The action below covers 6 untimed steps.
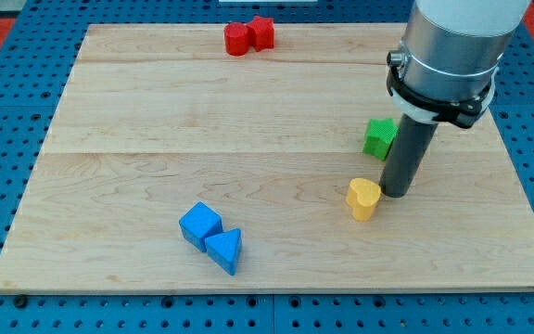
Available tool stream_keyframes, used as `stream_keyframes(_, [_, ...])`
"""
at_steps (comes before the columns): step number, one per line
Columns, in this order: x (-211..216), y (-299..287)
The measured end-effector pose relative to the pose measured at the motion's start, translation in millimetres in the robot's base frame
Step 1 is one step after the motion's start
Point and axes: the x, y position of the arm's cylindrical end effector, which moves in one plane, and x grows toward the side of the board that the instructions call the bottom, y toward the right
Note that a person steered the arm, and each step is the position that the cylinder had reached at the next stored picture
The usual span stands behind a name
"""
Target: Push the yellow heart closer to the green star
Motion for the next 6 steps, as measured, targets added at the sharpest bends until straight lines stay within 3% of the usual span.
stream_keyframes(1, [53.1, 12.1])
stream_keyframes(2, [37.9, -50.3])
stream_keyframes(3, [21.1, -63.1])
stream_keyframes(6, [-63.6, -42.2])
